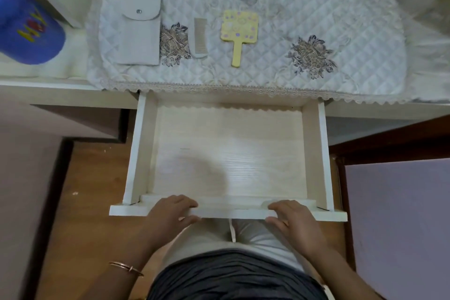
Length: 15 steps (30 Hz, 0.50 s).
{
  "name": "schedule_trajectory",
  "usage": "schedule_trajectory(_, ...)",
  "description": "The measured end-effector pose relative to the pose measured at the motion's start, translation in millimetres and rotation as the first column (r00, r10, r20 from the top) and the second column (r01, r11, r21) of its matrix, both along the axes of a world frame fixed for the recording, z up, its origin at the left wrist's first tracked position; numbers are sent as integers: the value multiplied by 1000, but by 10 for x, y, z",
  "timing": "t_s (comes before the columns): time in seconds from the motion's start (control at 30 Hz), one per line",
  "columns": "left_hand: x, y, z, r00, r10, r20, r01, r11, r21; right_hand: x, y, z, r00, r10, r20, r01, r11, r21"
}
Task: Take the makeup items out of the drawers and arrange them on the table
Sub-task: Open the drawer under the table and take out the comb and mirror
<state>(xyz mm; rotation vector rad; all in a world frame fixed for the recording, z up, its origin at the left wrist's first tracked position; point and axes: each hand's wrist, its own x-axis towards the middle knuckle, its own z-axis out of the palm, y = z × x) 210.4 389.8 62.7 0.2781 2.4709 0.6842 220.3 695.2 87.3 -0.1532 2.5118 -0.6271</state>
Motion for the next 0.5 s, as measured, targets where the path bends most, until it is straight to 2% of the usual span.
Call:
schedule_trajectory(0.2,-218,-20,13,998,-17,-62,18,1000,12,-194,7,-15,1000,-16,-14,17,1000,19)
schedule_trajectory(0.3,-491,14,16,992,9,-129,-10,1000,-5,-472,-3,-7,996,-36,-80,39,999,29)
schedule_trajectory(0.5,-1115,152,86,936,64,-345,-95,993,-74,-1185,-51,4,976,24,-217,9,989,150)
